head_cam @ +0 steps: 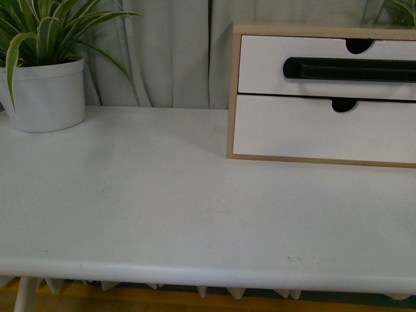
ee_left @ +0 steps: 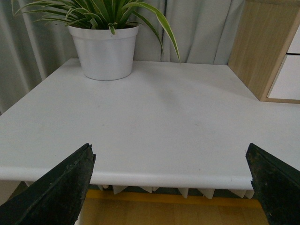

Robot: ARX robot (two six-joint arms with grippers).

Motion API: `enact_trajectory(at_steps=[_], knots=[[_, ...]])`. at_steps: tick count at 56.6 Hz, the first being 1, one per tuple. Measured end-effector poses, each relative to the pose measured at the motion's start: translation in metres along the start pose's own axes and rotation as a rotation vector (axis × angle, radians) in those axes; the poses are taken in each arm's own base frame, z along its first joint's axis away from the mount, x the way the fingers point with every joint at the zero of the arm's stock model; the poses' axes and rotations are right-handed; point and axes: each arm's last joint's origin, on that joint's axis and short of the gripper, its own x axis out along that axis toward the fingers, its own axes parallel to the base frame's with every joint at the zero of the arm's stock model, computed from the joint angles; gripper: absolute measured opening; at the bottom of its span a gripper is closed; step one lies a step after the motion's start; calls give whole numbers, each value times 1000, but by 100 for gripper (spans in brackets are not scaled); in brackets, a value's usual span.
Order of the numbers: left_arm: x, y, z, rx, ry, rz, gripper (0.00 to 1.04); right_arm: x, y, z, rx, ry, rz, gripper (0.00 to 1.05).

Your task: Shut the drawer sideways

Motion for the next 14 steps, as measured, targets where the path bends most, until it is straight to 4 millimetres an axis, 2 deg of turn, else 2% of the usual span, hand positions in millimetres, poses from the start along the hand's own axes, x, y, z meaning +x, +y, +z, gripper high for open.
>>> enact_trajectory(at_steps=[14], knots=[[0, 0, 0, 0, 0, 0, 98, 0, 0, 0, 0, 0, 0, 95]])
